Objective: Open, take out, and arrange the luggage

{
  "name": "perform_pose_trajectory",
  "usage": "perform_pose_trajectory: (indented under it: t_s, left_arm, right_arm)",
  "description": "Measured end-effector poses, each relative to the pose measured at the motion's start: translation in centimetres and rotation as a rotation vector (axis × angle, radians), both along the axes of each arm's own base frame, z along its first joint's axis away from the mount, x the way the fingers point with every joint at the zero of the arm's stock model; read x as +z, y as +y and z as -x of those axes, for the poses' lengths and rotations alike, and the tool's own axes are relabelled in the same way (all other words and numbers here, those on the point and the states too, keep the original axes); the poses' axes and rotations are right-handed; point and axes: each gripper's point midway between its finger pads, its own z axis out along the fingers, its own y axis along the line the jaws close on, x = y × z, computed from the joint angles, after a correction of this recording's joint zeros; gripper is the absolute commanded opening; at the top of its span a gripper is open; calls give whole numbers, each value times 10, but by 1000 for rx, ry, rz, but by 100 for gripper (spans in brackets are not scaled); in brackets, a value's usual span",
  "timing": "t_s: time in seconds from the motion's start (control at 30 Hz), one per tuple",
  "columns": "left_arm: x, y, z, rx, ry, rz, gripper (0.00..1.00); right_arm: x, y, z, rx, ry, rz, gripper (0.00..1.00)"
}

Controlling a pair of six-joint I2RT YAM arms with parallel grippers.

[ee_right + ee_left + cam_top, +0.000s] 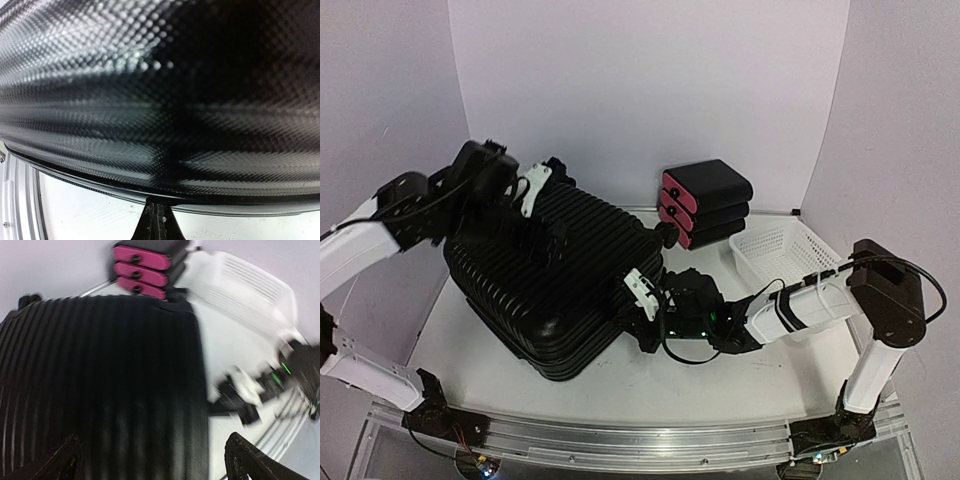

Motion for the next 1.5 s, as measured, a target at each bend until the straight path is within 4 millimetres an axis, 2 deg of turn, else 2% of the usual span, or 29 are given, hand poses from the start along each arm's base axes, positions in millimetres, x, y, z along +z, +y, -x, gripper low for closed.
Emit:
perform_pose_trajectory:
  t_s: [0.07, 0.13, 0.23, 0.37, 0.43, 0.53, 0.67, 0.8, 0.93, 1.13, 1.2, 1.33, 1.5]
  left_arm:
    - [-4, -9, 44, -87, -50, -26, 97]
    - [-14, -14, 71, -126, -104, -89, 96]
    - [-28, -25, 83, -121, -182, -193, 97]
    - [-64, -37, 91, -109, -245, -342, 99]
    - [-77, -37, 90, -95, -262, -402, 100]
    - [-87, -33, 82, -41, -292, -467, 99]
    - [-100, -17, 74, 60, -301, -553, 99]
    - [-105, -5, 74, 147, -273, -561, 99]
    - [-106, 6, 74, 229, -242, -537, 96]
    - [-108, 14, 76, 281, -210, -514, 95]
    - [-109, 16, 77, 289, -203, -517, 94]
    - [-110, 27, 76, 308, -195, -538, 94]
    - [-110, 45, 74, 338, -181, -560, 94]
  right_arm:
    - [0, 0, 0, 6, -3, 0, 0]
    - [0, 0, 1, 11, -2, -1, 0]
    - [0, 1, 2, 15, 3, -3, 0]
    - [1, 1, 3, 17, 16, -9, 0]
    - [0, 1, 3, 18, 20, -9, 0]
    - [0, 1, 3, 19, 22, -10, 0]
    - [-1, 1, 3, 24, 7, -5, 0]
    - [-1, -3, 2, 38, -32, -2, 0]
    - [4, -18, -4, 84, -48, -21, 0]
    - [13, -58, -51, 112, 3, -86, 0]
    - [13, -66, -64, 136, 34, -112, 0]
    - [15, -75, -88, 198, 110, -177, 0]
    - [21, -79, -105, 263, 198, -240, 0]
